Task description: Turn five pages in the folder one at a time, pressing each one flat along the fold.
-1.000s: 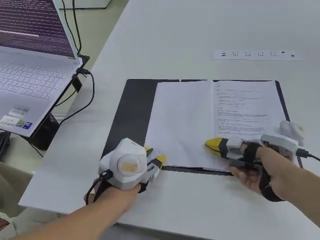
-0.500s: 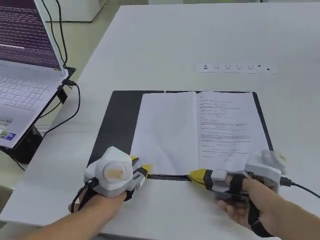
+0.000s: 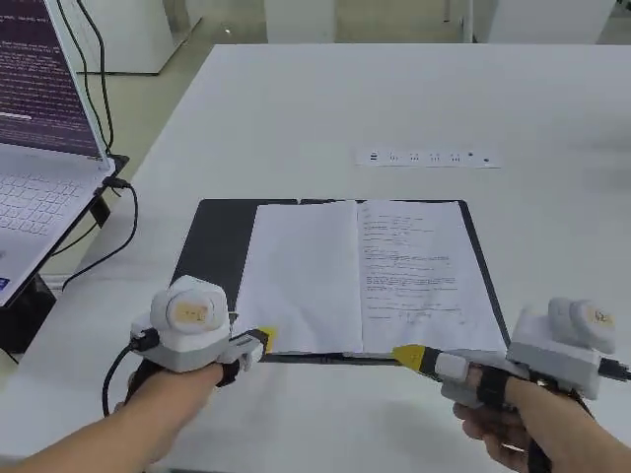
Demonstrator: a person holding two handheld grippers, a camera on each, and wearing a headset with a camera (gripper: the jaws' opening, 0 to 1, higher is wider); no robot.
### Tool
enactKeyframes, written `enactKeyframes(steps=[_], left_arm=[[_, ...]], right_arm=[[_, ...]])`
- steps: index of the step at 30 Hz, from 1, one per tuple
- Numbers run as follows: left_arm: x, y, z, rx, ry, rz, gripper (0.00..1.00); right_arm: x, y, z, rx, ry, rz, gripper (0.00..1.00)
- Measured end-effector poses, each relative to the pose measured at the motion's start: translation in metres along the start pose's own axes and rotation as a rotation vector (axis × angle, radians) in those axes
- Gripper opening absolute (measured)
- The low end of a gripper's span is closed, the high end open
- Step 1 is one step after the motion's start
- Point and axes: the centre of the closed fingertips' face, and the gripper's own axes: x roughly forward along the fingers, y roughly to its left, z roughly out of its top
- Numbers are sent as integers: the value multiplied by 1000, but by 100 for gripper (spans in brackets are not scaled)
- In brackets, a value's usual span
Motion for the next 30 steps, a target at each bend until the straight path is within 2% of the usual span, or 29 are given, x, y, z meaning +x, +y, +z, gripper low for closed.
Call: enactKeyframes(steps=[2, 6, 7, 10, 13, 16, 18, 20, 22, 25, 27, 30], left_arm=[[-12, -3, 6, 4, -16, -7, 37], [-32, -4, 16, -2, -48, -3, 41], [-35, -3, 16, -4, -52, -1, 44], [-51, -7, 18, -5, -61, 5, 53], [-62, -9, 18, 3, -72, 11, 59], [-71, -10, 17, 15, -78, 14, 67], [-77, -11, 16, 24, -79, 14, 72], [-81, -12, 17, 31, -85, 16, 74], [-87, -14, 18, 38, -94, 15, 80], [-95, -16, 20, 38, -111, 17, 89], [-98, -17, 19, 35, -111, 16, 90], [-102, -19, 19, 38, -123, 16, 95]], right_arm=[[-15, 0, 6, -38, -34, -26, 30], [-39, 0, 11, -118, -81, -63, 35], [-43, -2, 12, -141, -85, -82, 39], [-57, -8, 22, -272, -137, -158, 56], [-65, -10, 24, -316, -152, -195, 70], [-69, -8, 25, -318, -161, -207, 77], [-72, -3, 30, -328, -181, -203, 78], [-74, -2, 35, -351, -199, -209, 83], [-76, -1, 39, -379, -220, -220, 90], [-81, 2, 45, -392, -255, -228, 97], [-83, 3, 45, -400, -260, -228, 99], [-88, 7, 47, -417, -296, -222, 100]])
